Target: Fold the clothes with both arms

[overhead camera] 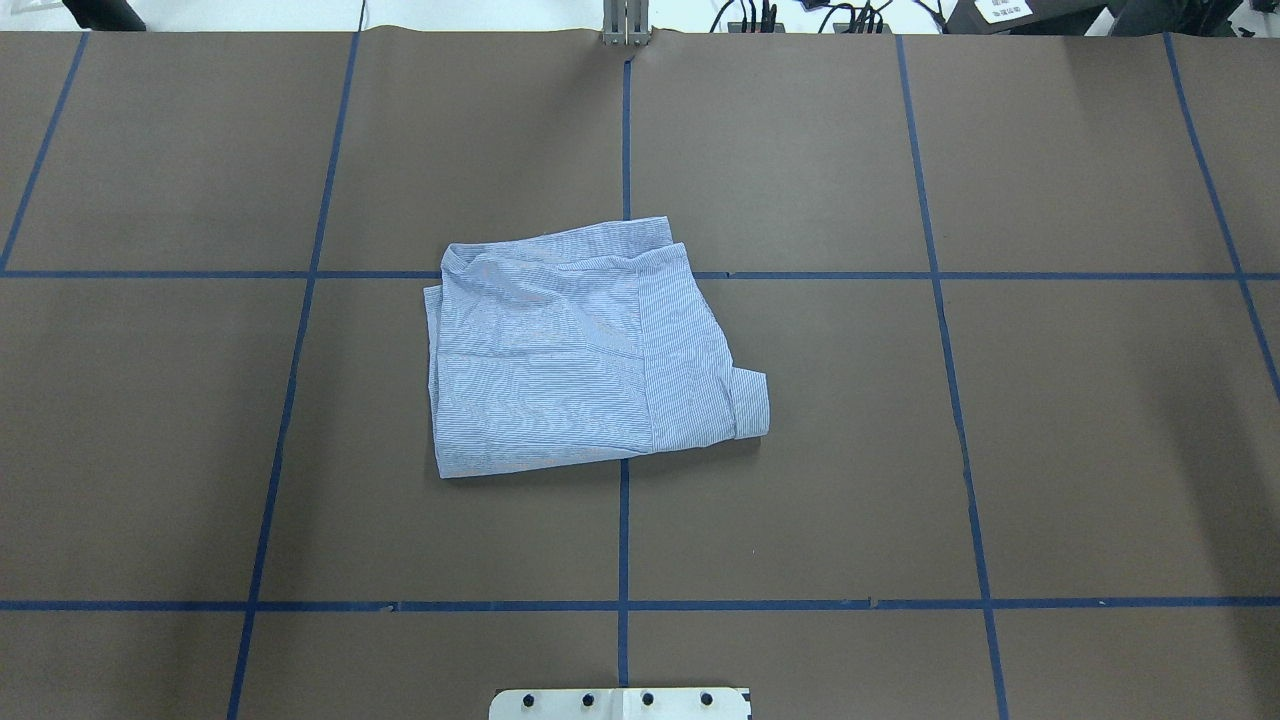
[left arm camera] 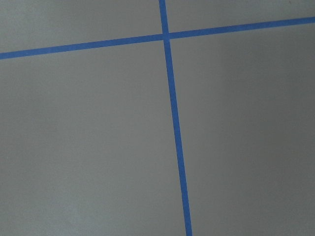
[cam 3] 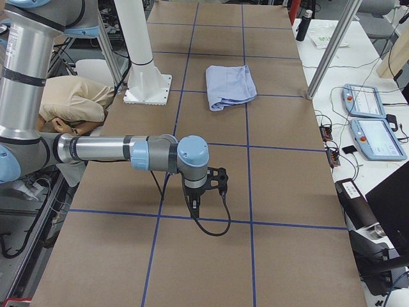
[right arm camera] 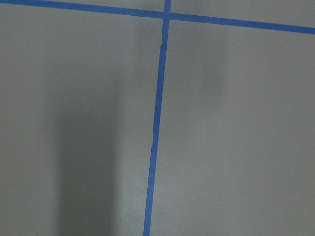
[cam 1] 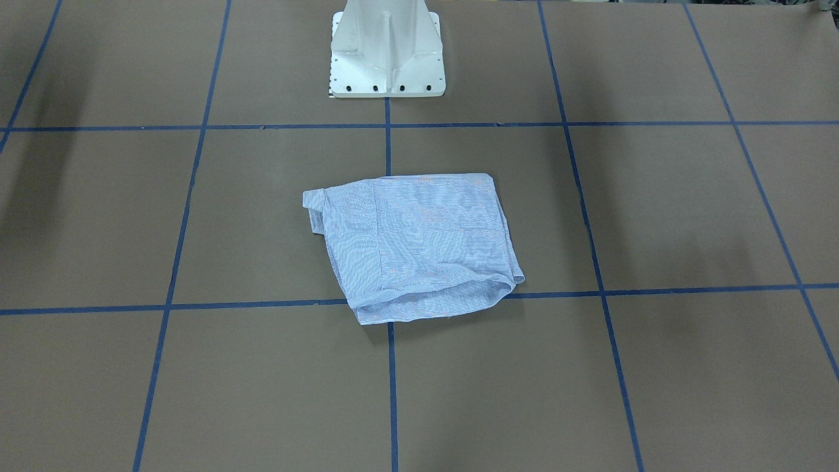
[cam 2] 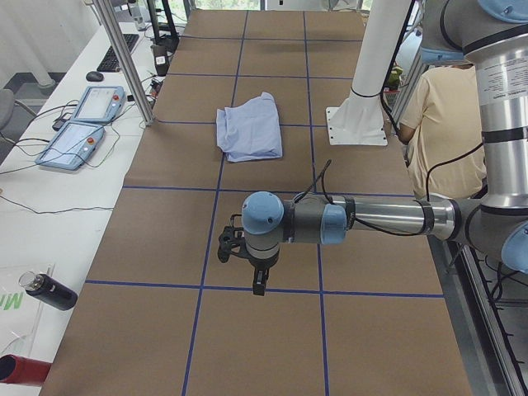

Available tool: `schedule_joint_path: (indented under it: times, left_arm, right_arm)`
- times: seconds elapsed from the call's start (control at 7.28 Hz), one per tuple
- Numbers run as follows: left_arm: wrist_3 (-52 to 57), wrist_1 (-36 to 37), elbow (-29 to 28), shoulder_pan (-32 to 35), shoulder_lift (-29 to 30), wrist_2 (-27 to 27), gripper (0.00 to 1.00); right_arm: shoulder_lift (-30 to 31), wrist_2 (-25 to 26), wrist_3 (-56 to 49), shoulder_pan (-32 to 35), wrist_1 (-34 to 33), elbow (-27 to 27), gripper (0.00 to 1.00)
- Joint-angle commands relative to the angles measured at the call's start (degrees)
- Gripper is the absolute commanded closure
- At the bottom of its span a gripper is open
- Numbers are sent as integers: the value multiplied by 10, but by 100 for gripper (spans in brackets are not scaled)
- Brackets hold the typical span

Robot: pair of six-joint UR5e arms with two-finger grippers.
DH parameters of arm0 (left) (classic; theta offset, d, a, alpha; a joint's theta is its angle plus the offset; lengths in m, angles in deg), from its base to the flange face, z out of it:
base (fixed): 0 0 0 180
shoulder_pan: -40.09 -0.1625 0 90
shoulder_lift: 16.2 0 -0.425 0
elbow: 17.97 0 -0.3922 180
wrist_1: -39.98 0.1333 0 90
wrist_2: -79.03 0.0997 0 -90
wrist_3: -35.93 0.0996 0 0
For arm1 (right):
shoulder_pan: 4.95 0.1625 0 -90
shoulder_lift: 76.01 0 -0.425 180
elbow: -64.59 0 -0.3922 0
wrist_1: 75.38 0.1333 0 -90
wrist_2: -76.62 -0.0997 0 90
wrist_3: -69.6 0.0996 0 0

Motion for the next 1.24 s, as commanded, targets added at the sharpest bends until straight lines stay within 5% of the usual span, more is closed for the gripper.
schedule_joint_path:
  times: [0.0,1.1]
  left_arm:
    - [-1,0,-1,0,-1,0,0]
    - [-2,1,-5,0,-2,0,0]
  right_arm:
    - [0,1,-1,0,0,-6,0]
    - [4,1,1,1,24,-10,0]
